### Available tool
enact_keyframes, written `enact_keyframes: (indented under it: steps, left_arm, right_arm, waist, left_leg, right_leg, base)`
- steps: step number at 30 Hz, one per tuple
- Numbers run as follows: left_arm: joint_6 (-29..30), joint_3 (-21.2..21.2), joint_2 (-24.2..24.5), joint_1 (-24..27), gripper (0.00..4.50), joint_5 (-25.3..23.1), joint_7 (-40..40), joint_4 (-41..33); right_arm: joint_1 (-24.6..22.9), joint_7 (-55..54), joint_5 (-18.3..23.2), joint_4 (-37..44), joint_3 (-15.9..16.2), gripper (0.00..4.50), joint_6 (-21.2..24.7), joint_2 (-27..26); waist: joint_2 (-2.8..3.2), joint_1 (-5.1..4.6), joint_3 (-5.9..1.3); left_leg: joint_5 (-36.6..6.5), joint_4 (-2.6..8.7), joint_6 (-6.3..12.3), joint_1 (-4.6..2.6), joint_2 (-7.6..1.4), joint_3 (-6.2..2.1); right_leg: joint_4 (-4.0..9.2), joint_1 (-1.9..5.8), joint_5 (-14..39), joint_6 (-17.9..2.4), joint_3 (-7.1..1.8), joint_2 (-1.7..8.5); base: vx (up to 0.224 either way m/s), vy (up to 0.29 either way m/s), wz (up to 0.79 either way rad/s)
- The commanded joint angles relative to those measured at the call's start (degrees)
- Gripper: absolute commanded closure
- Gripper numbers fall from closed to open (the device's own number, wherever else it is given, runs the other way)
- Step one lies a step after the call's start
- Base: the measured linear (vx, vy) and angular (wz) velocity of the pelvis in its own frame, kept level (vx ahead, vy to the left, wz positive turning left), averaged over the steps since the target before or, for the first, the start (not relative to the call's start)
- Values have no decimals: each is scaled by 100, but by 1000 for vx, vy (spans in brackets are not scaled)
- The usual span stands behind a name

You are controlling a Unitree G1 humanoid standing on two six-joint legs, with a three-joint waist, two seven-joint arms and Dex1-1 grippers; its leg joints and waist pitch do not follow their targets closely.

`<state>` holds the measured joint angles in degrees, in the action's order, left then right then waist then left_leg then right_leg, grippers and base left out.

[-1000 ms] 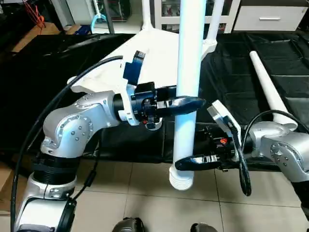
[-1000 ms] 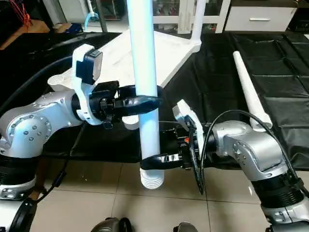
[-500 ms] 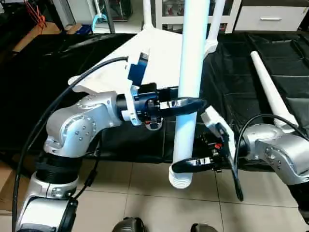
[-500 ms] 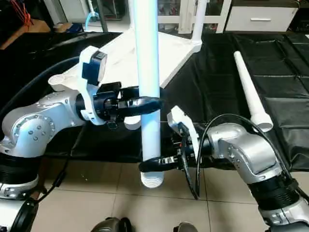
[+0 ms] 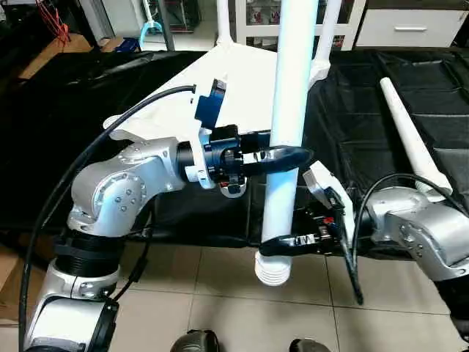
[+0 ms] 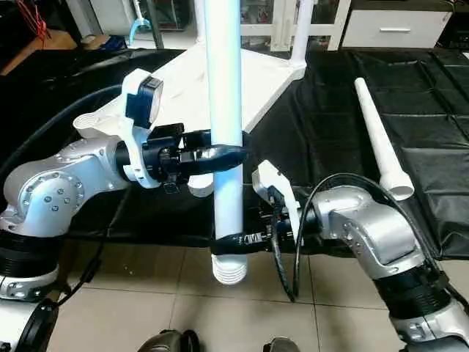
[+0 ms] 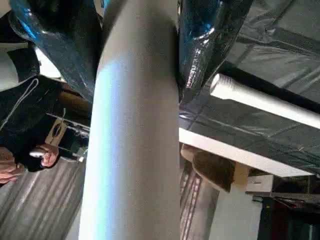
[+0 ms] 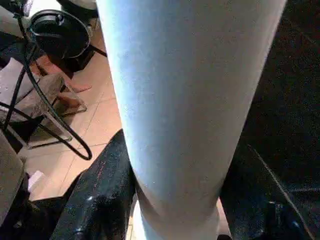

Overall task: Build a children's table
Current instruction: Pick table leg

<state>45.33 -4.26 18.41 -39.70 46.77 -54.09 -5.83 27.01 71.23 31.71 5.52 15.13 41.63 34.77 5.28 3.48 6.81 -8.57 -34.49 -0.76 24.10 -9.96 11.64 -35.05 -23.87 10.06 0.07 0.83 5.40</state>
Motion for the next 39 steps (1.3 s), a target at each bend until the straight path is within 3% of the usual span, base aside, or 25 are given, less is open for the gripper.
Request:
enact_keyframes:
  steps: [1, 2, 6, 7, 11, 16, 19, 20, 22, 24, 28, 30, 31, 32, 34, 36, 38, 39]
  left_arm:
    - [-70, 118, 119, -85, 277, -195, 172, 20]
    - [-59, 165, 125, -82, 207, -185, 212, 48]
    - [-77, 307, 160, -102, 207, -227, 349, 209]
    - [-34, 363, 227, -98, 176, -180, 305, 215]
    - [17, 436, 295, -86, 171, -88, 219, 194]
    - [-298, 644, 295, -107, 127, -192, 354, 313]
    - [-273, 844, 355, -104, 129, -3, 272, 278]
    - [-241, 843, 385, -83, 129, 69, 179, 184]
    - [-145, 827, 401, -60, 129, 190, 73, 57]
    - [-48, 774, 410, -55, 129, 209, 71, -3]
    - [-262, 832, 436, -30, 129, -116, 428, 98]
    - [-402, 936, 405, -26, 129, -242, 641, 137]
    - [-743, 1370, 312, -5, 129, -668, 1636, 272]
    - [-773, 1421, 305, 1, 129, -718, 1758, 285]
    - [-1059, 1787, 385, 238, 129, -1309, 2663, 237]
    - [-821, 1932, 450, 492, 129, -1442, 3008, 23]
    - [-710, 2070, 458, 849, 129, -1703, 3390, -350]
    - [-736, 2112, 425, 1049, 129, -1883, 3559, -553]
  right_arm:
    - [-19, -76, 41, -37, -64, 259, -43, -80]
    - [-13, -82, 40, -45, -80, 259, -53, -83]
    - [0, -44, 55, -52, -154, 259, -63, -71]
    - [11, -22, 84, -43, -194, 262, -54, -60]
    - [25, -8, 109, -40, -227, 263, -56, -55]
    - [70, -137, 80, -130, -356, 263, -183, -117]
    - [153, -334, 83, -311, -548, 263, -280, -233]
    - [165, -339, 107, -336, -585, 263, -283, -264]
    - [181, -358, 127, -354, -611, 264, -299, -328]
    - [202, -400, 123, -359, -611, 264, -340, -404]
    - [314, -820, 56, -516, -873, 264, -566, -667]
    - [360, -998, 2, -626, -980, 264, -661, -744]
    - [418, -1539, -266, -848, -1198, 264, -1005, -895]
    - [419, -1593, -296, -864, -1218, 264, -1040, -907]
    - [353, -2093, -542, -912, -1405, 264, -1331, -1034]
    - [259, -2264, -598, -808, -1488, 264, -1418, -1073]
    - [121, -2492, -729, -632, -1536, 264, -1486, -1067]
    - [46, -2687, -932, -532, -1500, 264, -1577, -1040]
  waist:
    - [-107, 13, -514]
    - [-114, 10, -512]
    - [-111, 8, -522]
    - [-111, 15, -530]
    - [-110, 19, -539]
    - [-132, 39, -560]
    - [-134, 36, -581]
    - [-155, 42, -622]
    - [-132, 49, -609]
    - [-121, 70, -652]
    - [-99, 81, -653]
    - [-95, 76, -647]
    - [-77, 71, -631]
    - [-89, 57, -629]
    - [-84, 53, -637]
    - [-93, 10, -643]
    - [-66, 1, -658]
    - [-83, -4, -656]
  left_leg:
    - [-1163, 375, 284, -240, -225, -135]
    - [-1178, 377, 284, -239, -221, -134]
    - [-1173, 367, 281, -241, -210, -134]
    - [-1130, 368, 279, -236, -215, -138]
    - [-1069, 360, 317, -234, -213, -134]
    - [-1034, 348, 337, -233, -221, -135]
    - [-993, 330, 316, -225, -204, -127]
    - [-989, 321, 309, -231, -204, -129]
    - [-994, 322, 300, -241, -210, -127]
    - [-916, 307, 303, -242, -219, -125]
    - [-1074, 308, 247, -242, -216, -125]
    - [-1276, 313, 134, -255, -218, -128]
    - [-1447, 322, -42, -267, -227, -132]
    - [-1491, 322, -93, -259, -217, -134]
    - [-1584, 330, -196, -253, -213, -158]
    - [-1585, 339, -196, -243, -187, -166]
    - [-1525, 349, -163, -247, -222, -187]
    - [-1476, 353, -125, -228, -220, -187]
  right_leg:
    - [370, 238, 1163, -1404, -88, 191]
    - [373, 236, 1170, -1405, -85, 187]
    - [372, 247, 1132, -1413, -81, 186]
    - [363, 255, 1098, -1416, -78, 190]
    - [344, 253, 990, -1459, -74, 182]
    - [341, 264, 1015, -1464, -76, 198]
    - [325, 256, 990, -1486, -70, 195]
    - [313, 277, 1004, -1494, -62, 198]
    - [315, 252, 1046, -1476, -64, 191]
    - [287, 255, 920, -1506, -58, 191]
    - [293, 238, 1033, -1450, -60, 183]
    - [317, 220, 1274, -1378, -69, 195]
    - [327, 197, 1433, -1282, -72, 178]
    - [327, 201, 1462, -1257, -72, 175]
    - [335, 219, 1611, -1088, -68, 180]
    - [346, 221, 1704, -908, -59, 166]
    - [339, 215, 1579, -909, -58, 172]
    - [343, 207, 1507, -901, -50, 161]
  base:
    - [0, 0, 0]
    - [0, 0, 0]
    - [0, 0, 0]
    - [0, 0, 0]
    - [0, 0, 0]
    - [0, 0, 0]
    - [0, 0, 0]
    - [0, 0, 0]
    - [0, 0, 0]
    - [0, 0, 0]
    - [0, 0, 0]
    - [0, 0, 0]
    - [0, 0, 0]
    - [0, 0, 0]
    - [0, 0, 0]
    - [0, 0, 0]
    - [0, 0, 0]
    - [0, 0, 0]
